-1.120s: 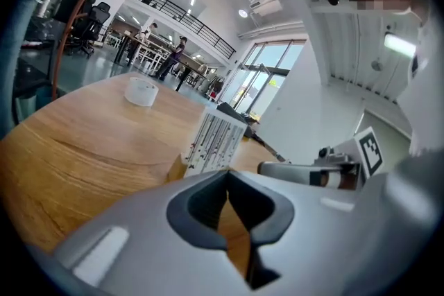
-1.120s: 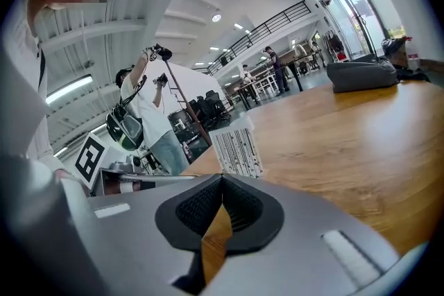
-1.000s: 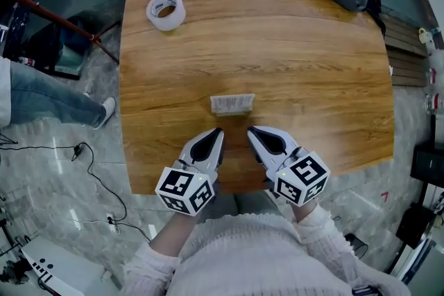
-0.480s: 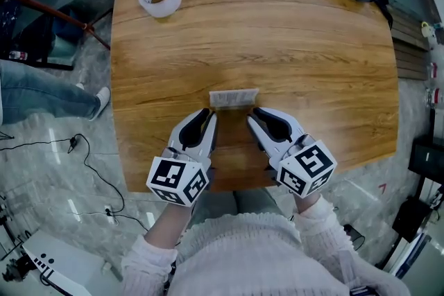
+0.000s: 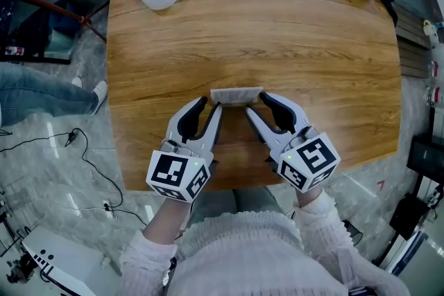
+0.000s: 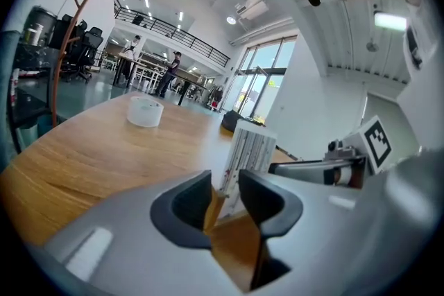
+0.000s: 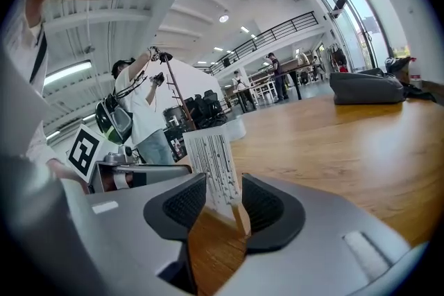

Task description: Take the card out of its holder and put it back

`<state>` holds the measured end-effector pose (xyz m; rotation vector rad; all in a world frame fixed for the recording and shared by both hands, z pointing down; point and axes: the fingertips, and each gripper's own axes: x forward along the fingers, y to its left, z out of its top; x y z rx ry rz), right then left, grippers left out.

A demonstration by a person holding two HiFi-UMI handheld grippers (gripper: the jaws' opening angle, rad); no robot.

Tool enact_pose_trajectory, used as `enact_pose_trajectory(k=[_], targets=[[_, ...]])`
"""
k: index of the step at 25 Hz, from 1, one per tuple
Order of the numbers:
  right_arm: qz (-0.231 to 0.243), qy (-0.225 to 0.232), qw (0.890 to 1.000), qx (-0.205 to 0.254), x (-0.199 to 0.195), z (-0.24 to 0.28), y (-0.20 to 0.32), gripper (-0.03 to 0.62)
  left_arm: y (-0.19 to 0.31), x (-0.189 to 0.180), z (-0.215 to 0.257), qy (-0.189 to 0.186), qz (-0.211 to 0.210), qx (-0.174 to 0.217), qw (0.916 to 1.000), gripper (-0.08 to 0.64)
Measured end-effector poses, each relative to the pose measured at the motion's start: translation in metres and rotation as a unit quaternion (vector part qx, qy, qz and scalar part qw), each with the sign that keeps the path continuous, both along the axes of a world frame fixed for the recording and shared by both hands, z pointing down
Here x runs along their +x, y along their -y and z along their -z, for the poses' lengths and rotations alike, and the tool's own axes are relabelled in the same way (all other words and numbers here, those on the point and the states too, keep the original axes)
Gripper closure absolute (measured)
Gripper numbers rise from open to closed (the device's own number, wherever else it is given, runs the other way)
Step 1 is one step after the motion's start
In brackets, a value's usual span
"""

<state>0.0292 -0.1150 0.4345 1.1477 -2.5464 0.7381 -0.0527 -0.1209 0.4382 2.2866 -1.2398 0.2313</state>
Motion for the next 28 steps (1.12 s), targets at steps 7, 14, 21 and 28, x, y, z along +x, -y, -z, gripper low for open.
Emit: enact_pose_trajectory(k=[7, 14, 21, 28], targets=[[0.011, -0.006, 1.0, 0.009, -0.008, 0.001, 0.009, 0.434, 0.008, 0.005, 0.001, 0.007, -0.007, 0.004, 0.9999, 0.444], [0.015, -0.013, 1.0, 0.017, -0.011, 0.002, 0.014, 0.45, 0.01, 0.006, 0.003, 0.001, -0.007, 0.006, 1.0, 0.445], [0.001, -0.022, 0.999, 0.024, -0.009, 0.0, 0.016, 0.492, 0.01, 0.009, 0.004, -0.002, -0.008, 0.009, 0.9999, 0.465], [-0.003, -0.03, 0.999, 0.029, -0.01, 0.001, 0.016, 0.495, 0.01, 0.008, 0.005, 0.002, -0.001, 0.014, 0.9999, 0.466]])
